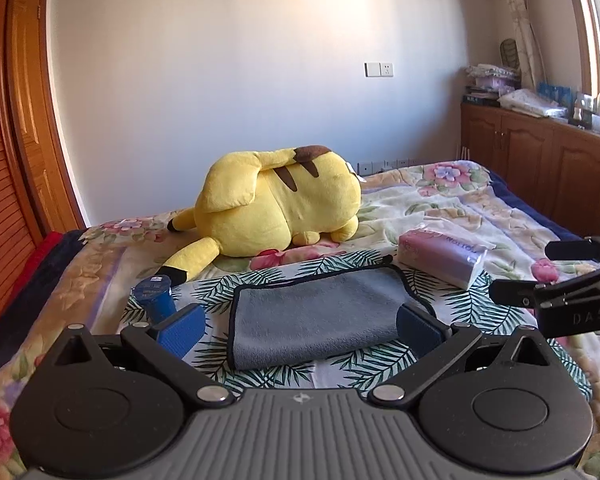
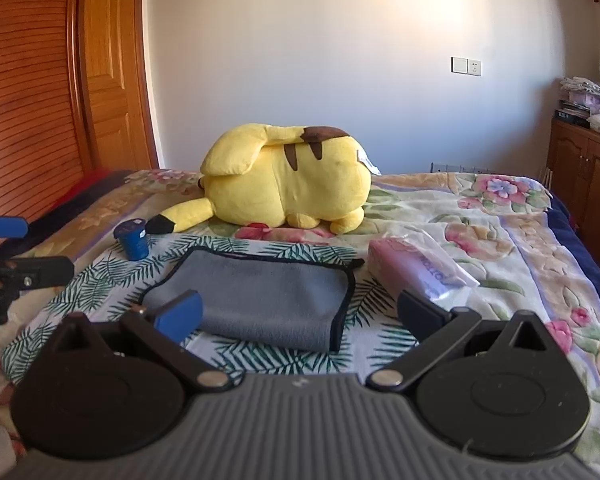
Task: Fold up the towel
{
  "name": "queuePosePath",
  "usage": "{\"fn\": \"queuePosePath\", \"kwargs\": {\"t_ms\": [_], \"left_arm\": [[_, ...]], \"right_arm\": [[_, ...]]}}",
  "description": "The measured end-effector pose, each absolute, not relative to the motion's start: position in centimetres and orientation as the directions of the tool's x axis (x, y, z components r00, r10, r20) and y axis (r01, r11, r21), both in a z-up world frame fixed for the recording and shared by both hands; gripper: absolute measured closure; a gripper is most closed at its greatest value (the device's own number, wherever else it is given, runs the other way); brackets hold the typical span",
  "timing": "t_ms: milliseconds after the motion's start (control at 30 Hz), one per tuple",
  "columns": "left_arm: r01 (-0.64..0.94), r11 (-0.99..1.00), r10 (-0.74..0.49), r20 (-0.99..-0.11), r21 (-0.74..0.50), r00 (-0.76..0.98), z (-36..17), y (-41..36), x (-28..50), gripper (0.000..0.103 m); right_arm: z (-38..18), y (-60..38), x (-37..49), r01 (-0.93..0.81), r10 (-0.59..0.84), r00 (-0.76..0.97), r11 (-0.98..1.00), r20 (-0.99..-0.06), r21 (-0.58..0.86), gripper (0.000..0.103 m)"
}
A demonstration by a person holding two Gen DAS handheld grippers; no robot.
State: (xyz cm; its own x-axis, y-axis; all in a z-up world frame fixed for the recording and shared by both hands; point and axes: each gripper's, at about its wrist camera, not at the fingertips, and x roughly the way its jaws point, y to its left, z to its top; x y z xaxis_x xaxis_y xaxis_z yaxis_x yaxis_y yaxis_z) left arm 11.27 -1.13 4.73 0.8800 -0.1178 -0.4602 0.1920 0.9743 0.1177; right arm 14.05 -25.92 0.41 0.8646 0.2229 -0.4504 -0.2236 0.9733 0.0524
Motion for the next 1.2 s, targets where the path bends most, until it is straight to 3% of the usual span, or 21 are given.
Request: {"fn": "queuePosePath", "kwargs": {"t_ms": [633,1200], "left_arm": [[0.15,0.983,-0.091,-0.419,0.11,0.904,7.5,-0.6,5.1,0.0],[0.146,0.984,-0.082,-0.478,0.099,0.875,2.7,-1.4,1.8,0.0]], "right_arm": [[3.7,-25.8,7.7,-0.22,0.224,0.89,0.974,-0.398,0.057,0.0],[0.4,-24.7,4.0,-0.227,0.244,0.865,0.969,-0.438,0.092,0.0]]}}
